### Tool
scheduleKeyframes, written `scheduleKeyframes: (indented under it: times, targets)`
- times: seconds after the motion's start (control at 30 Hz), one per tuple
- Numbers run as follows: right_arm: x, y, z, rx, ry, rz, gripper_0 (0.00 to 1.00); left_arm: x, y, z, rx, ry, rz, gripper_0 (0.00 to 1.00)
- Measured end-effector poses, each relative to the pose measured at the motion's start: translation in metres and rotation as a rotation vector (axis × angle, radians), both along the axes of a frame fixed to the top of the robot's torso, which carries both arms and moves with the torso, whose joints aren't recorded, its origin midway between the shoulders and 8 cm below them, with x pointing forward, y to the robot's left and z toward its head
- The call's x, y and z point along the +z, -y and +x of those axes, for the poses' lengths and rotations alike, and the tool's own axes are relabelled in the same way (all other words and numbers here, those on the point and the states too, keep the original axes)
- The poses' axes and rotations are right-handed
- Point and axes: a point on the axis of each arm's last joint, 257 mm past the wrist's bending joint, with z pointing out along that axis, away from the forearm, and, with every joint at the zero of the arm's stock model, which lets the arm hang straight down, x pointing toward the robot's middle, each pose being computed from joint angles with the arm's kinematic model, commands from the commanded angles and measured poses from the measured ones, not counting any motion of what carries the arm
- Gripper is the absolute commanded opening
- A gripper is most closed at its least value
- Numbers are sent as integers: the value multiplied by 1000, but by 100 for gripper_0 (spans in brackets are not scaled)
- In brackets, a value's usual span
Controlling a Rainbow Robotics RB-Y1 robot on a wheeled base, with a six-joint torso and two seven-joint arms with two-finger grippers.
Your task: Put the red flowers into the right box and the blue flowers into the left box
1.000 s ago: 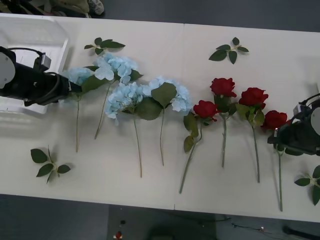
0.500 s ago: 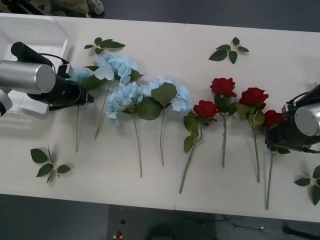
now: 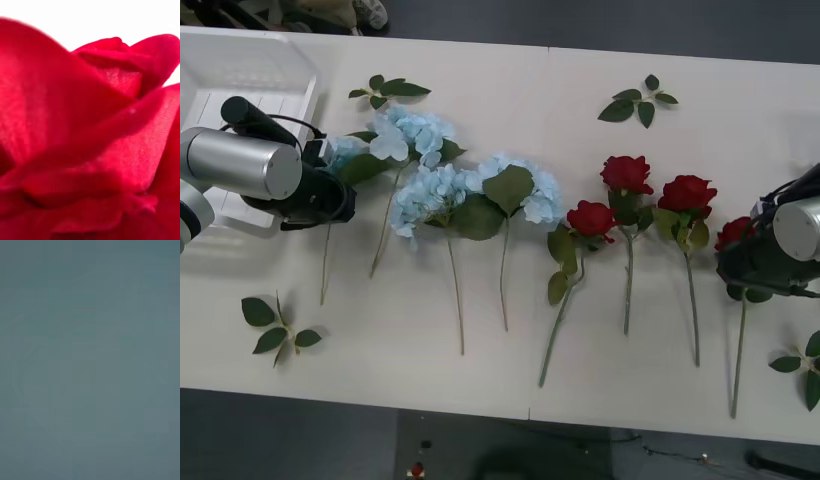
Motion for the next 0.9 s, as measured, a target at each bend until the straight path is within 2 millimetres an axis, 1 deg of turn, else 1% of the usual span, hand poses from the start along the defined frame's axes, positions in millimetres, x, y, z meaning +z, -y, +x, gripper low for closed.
scheduleKeyframes:
  times: [0.1, 0.17, 0.27, 0.37, 0.43, 0.5, 0.6, 0.67, 0.7, 0.8, 0.9]
  targets:
    - [7, -6, 3, -5, -4, 29, 0, 0, -2, 1, -1, 3, 11, 0]
    - [17, -11, 3, -27, -13, 79, 0, 1, -4, 1, -1, 5, 14, 0]
    - [46, -7, 7, -76, -4, 143, 0, 14, -8, 5, -15, 28, 26, 0]
    - [87, 5, 16, -99, 40, 151, 0, 37, -16, 4, -46, 44, 58, 0]
    - [114, 18, 22, -95, 77, 106, 0, 52, -23, -2, -68, 40, 86, 0]
    - [141, 36, 28, -90, 105, 26, 0, 68, -28, -10, -96, 31, 116, 0]
    - [182, 69, 38, -74, 143, -135, 0, 91, -36, -27, -133, 6, 157, 0]
    - [207, 91, 46, -22, 162, -252, 0, 107, -42, -40, -138, -20, 162, 0]
    - [217, 99, 50, 5, 164, -293, 0, 117, -47, -45, -133, -33, 164, 0]
    - [235, 128, 61, 43, 166, -363, 0, 152, -68, -54, -97, -40, 176, 0]
    - [240, 163, 75, -10, 200, -371, 0, 188, -95, -57, -62, -17, 198, 0]
